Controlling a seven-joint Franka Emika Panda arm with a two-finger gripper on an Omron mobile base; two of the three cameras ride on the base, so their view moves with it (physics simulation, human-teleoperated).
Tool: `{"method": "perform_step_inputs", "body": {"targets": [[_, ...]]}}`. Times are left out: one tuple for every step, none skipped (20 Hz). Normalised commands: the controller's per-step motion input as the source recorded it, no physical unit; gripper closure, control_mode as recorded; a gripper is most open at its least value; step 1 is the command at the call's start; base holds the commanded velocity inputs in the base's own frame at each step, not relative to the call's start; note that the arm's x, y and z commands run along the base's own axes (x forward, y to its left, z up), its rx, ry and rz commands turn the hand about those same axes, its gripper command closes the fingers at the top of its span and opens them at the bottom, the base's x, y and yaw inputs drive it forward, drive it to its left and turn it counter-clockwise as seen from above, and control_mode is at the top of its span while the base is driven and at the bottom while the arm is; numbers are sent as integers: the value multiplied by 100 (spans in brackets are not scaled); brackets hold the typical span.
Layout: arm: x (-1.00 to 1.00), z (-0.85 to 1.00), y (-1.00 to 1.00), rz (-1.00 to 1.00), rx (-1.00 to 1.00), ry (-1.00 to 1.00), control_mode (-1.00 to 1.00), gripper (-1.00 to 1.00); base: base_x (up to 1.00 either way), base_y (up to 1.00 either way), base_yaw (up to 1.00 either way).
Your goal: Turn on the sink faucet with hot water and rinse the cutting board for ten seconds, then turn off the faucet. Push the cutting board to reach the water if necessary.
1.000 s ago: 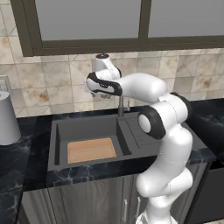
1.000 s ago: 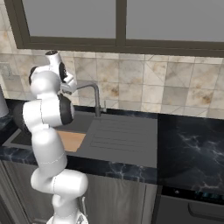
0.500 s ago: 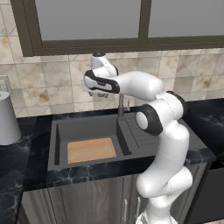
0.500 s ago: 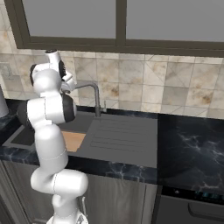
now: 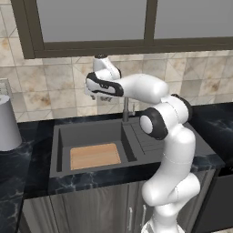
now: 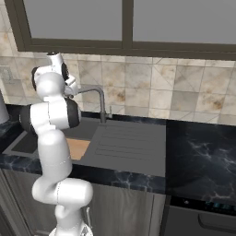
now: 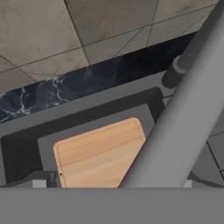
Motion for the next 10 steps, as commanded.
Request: {"method": "perform_step_inputs", "body": {"targets": [[-10,0,0,0,0,0,-100,-100,0,0,0],[-12,0,-3,0,0,0,-100,-100,0,0,0],[-14,5,-6,0,0,0,-100,-100,0,0,0],[-16,0,-7,0,0,0,-100,-100,0,0,0],[-18,0,-9,0,0,0,-100,-100,0,0,0],[-19,0,-12,0,0,0,-100,-100,0,0,0],[-19,0,-10,0,0,0,-100,-100,0,0,0],[-19,0,-8,0,0,0,-100,-100,0,0,0],[-19,0,-7,0,0,0,-100,-100,0,0,0],[-18,1,-6,0,0,0,-100,-100,0,0,0]]}}
